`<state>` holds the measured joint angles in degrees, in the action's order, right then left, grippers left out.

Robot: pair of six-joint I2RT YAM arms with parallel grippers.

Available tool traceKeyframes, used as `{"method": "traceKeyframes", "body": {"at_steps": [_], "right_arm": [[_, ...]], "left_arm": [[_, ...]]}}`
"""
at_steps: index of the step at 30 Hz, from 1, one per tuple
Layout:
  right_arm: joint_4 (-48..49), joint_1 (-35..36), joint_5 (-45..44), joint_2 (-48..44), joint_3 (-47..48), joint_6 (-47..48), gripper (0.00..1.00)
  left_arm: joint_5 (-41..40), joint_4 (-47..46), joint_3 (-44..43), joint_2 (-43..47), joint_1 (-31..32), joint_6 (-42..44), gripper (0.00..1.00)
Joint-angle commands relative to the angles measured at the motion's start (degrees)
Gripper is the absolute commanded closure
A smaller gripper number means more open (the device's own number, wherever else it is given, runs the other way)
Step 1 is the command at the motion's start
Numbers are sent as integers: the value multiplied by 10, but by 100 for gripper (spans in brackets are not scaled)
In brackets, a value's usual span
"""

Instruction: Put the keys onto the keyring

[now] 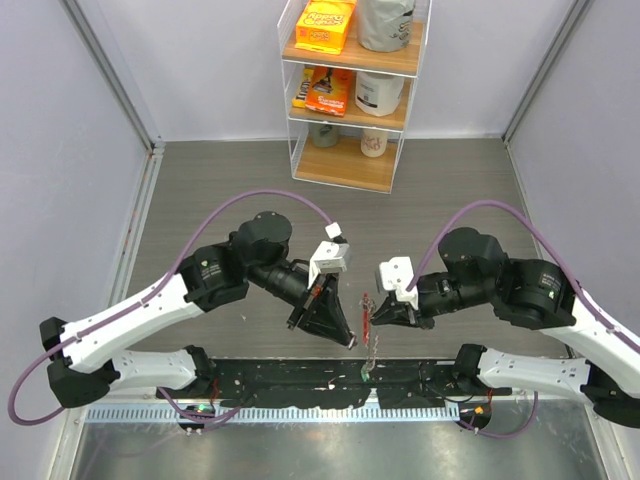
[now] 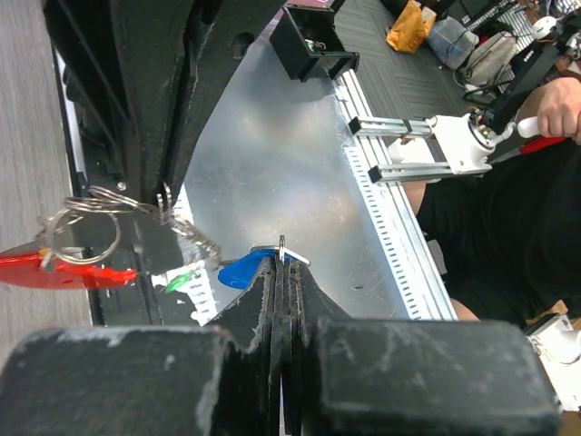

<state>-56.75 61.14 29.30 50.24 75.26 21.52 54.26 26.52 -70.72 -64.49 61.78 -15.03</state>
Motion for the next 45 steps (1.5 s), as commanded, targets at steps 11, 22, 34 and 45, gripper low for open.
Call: {"method": "traceKeyframes", "body": {"at_steps": [11,22,34,45], "right_arm": [[161,30,-102,-102,-99,79,94],[219,38,-170,-147,-162,193,94],[250,73,-267,-151,-180,287,94],[279,151,-366,-148,-202,370,94]], "left_arm": [[19,-67,-22,-34,-10,-99,100],[41,-126,-22,-63,-23,-169,100],[73,-141,-14,-75,-63,-229,100],[95,-162,-1,-105,-104,-286,100]]}}
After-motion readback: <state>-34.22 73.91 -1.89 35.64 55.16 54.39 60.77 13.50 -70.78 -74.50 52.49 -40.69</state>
